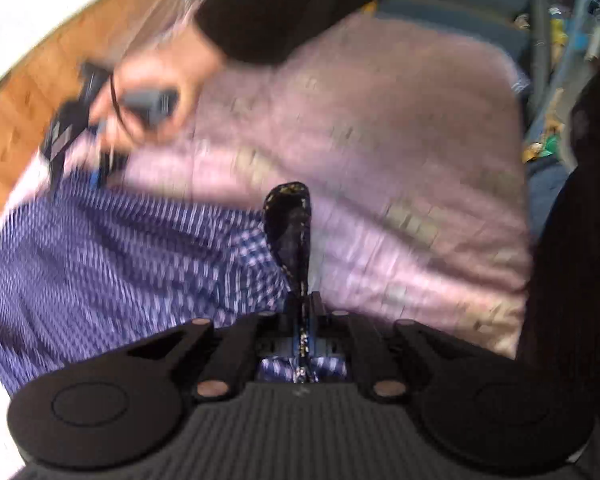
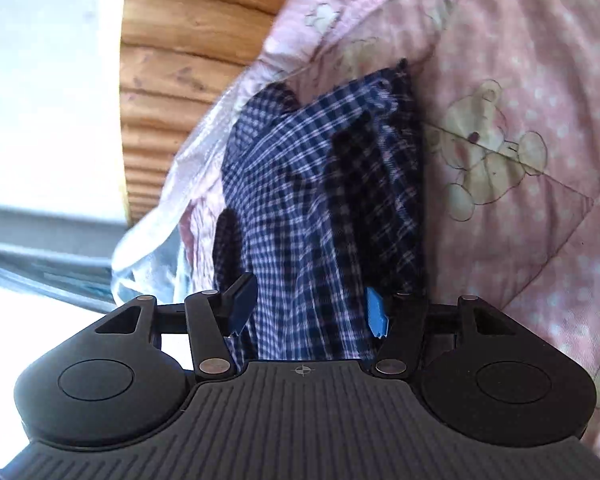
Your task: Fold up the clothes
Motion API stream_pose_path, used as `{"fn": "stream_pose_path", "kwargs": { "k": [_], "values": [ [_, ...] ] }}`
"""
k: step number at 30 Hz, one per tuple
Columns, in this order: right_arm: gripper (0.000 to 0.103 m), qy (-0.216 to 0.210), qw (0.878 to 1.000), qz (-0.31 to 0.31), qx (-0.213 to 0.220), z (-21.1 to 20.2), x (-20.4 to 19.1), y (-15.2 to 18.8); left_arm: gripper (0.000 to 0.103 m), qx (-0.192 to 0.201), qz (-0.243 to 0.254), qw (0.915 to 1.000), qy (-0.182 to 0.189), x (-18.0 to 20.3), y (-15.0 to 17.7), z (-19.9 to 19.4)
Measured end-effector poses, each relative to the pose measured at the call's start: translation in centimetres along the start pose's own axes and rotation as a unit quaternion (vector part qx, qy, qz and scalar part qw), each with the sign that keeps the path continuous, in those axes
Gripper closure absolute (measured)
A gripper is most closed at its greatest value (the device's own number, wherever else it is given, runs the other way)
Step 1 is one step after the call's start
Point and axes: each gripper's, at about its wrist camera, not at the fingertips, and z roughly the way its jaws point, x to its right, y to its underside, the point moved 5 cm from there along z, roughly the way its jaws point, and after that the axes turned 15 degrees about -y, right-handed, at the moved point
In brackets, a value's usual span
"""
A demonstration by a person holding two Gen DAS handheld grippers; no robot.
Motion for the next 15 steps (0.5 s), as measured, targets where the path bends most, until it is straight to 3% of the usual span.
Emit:
{"fn": "stream_pose_path", "kwargs": {
  "k": [2, 4, 6, 7, 8, 12, 15],
  "values": [
    [0.044, -0.003, 1.000, 0.012, 0.013, 0.0, 0.6, -0.5, 0.098, -0.013, -0.032, 0.9993, 0.013, -0.4, 1.1, 0.3],
    [0.048, 0.001, 1.000, 0.005, 0.014, 0.0, 0.7, -0.7, 0.098, -0.024, -0.024, 0.9992, 0.020, -0.6, 2.0, 0.3],
    [0.065, 0.008, 1.000, -0.016, 0.006, 0.9, 0.3, -1.1, 0.098, -0.036, 0.000, 0.9993, 0.012, -0.7, 2.8, 0.2],
    [0.089, 0.011, 1.000, -0.027, 0.002, 1.1, 0.0, -1.3, 0.098, -0.042, 0.003, 0.9991, 0.004, -0.9, 3.3, 0.1],
    [0.099, 0.020, 0.999, -0.040, 0.001, 1.3, -0.3, -1.4, 0.098, -0.046, 0.004, 0.9989, -0.002, -1.2, 3.7, -0.1],
    [0.102, 0.018, 0.997, -0.073, 0.022, 0.5, -1.8, -1.6, 0.098, -0.061, -0.010, 0.9976, -0.030, -2.6, 4.4, -1.2],
    [0.102, 0.030, 0.997, -0.062, 0.024, 0.2, -0.9, -1.5, 0.098, -0.076, -0.008, 0.9956, -0.054, -3.0, 5.0, -1.5]
  ]
}}
